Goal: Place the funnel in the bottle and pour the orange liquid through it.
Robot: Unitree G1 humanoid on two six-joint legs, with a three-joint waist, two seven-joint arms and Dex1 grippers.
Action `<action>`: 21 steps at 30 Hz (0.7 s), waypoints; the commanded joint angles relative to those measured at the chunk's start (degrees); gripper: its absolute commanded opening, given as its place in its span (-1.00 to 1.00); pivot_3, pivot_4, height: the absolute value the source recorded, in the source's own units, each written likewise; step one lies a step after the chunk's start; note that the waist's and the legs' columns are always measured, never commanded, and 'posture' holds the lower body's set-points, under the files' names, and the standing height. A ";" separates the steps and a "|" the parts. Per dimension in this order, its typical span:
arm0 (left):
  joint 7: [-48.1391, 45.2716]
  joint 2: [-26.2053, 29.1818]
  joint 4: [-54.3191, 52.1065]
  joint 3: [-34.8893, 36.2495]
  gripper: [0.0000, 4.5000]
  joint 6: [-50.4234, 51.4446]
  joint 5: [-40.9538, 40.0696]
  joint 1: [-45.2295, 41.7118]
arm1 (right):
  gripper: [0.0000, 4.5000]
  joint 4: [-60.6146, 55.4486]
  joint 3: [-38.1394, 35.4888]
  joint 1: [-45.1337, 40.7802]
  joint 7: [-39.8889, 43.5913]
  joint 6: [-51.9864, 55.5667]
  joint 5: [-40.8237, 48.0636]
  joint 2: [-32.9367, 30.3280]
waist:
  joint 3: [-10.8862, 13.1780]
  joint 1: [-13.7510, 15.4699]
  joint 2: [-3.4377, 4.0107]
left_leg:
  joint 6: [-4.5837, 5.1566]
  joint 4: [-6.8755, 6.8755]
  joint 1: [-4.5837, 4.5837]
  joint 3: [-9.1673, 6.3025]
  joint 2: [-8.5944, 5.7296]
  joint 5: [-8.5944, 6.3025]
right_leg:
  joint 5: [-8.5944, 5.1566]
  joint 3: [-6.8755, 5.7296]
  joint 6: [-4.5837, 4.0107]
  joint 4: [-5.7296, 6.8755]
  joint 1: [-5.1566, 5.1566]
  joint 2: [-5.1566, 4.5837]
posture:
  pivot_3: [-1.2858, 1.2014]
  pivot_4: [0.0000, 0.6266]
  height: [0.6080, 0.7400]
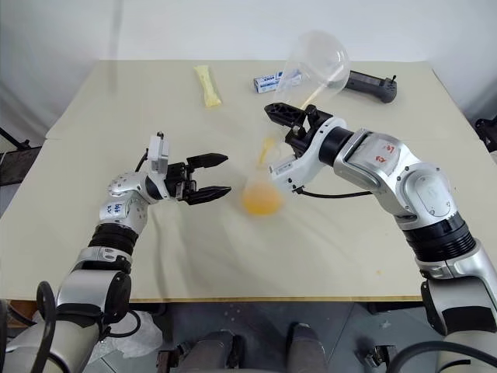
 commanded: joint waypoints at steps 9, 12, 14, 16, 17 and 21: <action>-1.83 1.98 -0.39 0.50 1.00 -0.54 1.20 -2.09 | 0.08 -0.74 -2.47 -1.58 -2.63 -1.41 -1.10 -1.26 | 0.00 0.00 0.00 | 0.00 0.00 0.00 0.01 0.00 0.00 | 0.00 0.00 0.00 0.00 0.00 0.00 | 0.03 -0.52 1.00; -1.91 2.07 -0.08 0.84 1.00 -0.84 1.25 -2.47 | 0.08 -0.53 -2.46 -1.58 -2.85 -1.62 -1.10 -1.43 | 0.00 0.04 0.00 | 0.00 0.00 0.00 0.01 0.00 0.00 | 0.00 0.00 0.00 0.00 0.00 0.00 | 0.03 -0.52 1.00; -1.87 2.01 0.24 1.03 1.00 -1.06 1.25 -2.68 | 0.08 -0.29 -2.41 -1.66 -2.99 -1.81 -1.16 -1.49 | 0.00 0.00 0.00 | 0.00 0.00 0.00 0.01 0.00 0.00 | 0.00 0.00 0.00 0.01 0.00 0.00 | 0.03 -0.52 1.00; -1.83 1.85 0.37 1.30 1.00 -1.16 1.05 -2.77 | 0.08 -0.06 -2.36 -1.79 -3.16 -1.95 -1.30 -1.52 | 0.00 -0.05 0.00 | 0.00 0.00 0.00 0.01 0.00 0.00 | 0.00 0.00 0.00 0.00 0.00 0.00 | 0.03 -0.52 1.00; -1.81 1.79 0.41 1.40 1.00 -1.16 1.00 -2.81 | 0.08 0.03 -2.35 -1.84 -3.22 -2.00 -1.36 -1.51 | 0.00 -0.07 0.00 | 0.00 0.00 0.00 0.01 0.00 0.00 | 0.00 0.00 0.00 0.01 0.00 0.00 | 0.03 -0.52 1.00; -1.66 1.61 0.40 1.64 1.00 -1.05 1.18 -2.79 | 0.08 0.49 -2.44 -2.20 -3.70 -2.68 -1.72 -1.68 | 0.00 -0.02 0.00 | 0.00 0.00 0.00 0.01 0.01 0.00 | 0.00 0.00 0.00 0.01 -0.01 0.01 | 0.03 -0.52 1.00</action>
